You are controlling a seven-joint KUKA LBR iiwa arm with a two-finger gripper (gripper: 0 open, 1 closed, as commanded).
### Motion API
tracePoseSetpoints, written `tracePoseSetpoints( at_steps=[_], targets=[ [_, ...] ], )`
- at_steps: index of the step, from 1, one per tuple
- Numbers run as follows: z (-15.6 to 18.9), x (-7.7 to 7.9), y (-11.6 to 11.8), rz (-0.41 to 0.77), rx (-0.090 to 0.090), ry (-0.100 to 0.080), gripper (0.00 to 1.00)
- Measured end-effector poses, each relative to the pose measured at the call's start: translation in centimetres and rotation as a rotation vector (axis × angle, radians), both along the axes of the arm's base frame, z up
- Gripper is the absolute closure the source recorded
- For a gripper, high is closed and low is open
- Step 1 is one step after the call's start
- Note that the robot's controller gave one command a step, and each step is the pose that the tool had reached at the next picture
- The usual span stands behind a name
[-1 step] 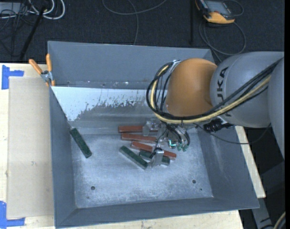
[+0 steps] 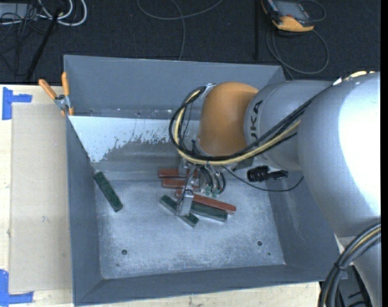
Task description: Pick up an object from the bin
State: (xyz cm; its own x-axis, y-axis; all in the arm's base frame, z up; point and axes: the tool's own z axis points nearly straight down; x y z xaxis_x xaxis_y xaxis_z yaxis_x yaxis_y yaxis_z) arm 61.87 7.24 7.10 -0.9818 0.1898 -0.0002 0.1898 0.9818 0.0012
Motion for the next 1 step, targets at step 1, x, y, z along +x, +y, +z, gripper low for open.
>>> tracePoseSetpoints(
  at_steps=[1],
  targets=[
    [0.03, 0.00, 0.00, 0.000, 0.000, 0.000, 0.00]
  ],
)
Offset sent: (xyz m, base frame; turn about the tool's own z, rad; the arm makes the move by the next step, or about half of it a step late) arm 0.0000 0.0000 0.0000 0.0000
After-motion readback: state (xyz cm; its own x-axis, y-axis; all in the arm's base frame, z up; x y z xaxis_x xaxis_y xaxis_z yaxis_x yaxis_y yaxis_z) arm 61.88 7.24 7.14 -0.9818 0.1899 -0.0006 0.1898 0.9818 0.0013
